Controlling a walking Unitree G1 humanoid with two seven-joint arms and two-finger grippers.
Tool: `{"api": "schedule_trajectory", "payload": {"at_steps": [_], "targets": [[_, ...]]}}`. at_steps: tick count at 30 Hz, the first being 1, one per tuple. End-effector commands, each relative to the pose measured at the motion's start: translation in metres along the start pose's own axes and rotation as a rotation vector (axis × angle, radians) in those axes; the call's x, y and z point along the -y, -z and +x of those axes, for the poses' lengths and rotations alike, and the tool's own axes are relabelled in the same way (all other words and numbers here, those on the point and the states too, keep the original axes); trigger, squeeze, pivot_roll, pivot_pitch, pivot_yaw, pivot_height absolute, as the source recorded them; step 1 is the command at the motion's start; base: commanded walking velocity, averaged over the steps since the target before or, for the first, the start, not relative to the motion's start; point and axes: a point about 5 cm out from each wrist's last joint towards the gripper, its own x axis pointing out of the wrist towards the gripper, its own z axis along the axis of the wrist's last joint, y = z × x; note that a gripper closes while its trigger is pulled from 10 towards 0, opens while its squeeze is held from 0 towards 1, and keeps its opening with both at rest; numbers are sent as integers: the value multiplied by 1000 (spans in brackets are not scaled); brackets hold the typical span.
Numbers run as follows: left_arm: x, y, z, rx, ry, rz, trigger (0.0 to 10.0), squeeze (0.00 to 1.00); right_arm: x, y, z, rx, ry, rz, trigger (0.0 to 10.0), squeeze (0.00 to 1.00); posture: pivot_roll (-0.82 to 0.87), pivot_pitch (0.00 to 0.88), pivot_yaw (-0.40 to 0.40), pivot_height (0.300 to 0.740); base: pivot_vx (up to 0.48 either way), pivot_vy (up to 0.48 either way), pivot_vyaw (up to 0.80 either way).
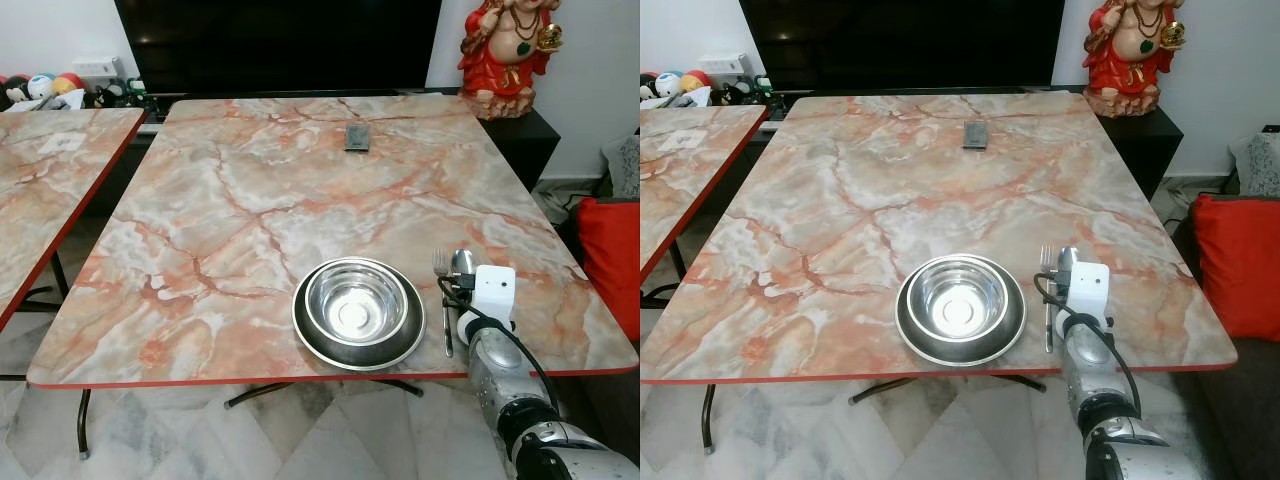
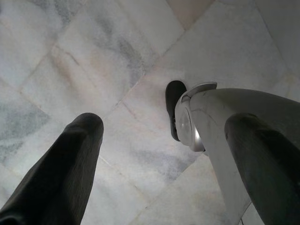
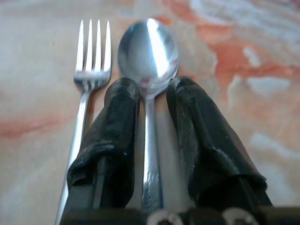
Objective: Setting the table
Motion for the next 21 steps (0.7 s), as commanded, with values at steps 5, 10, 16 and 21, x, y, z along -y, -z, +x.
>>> {"api": "schedule_trajectory", "payload": {"at_steps": [5, 10, 16, 21], "targets": [[-3, 7, -2, -34, -2, 11, 10000, 0, 1, -14, 1, 109, 13, -4, 10000, 0, 21, 80, 17, 740, 0, 0, 0], [-1, 6, -1, -27, -5, -1, 10000, 0, 0, -26, 0, 197, 8, -9, 10000, 0, 17, 74, 13, 740, 0, 0, 0], [-1, 5, -1, -24, -7, -2, 10000, 0, 2, -37, -2, 291, 29, 16, 10000, 0, 11, 62, 9, 740, 0, 0, 0], [-3, 5, -1, -22, -13, -1, 10000, 0, 1, -44, -13, 400, 34, 58, 10000, 0, -6, 47, 13, 740, 0, 0, 0]]}}
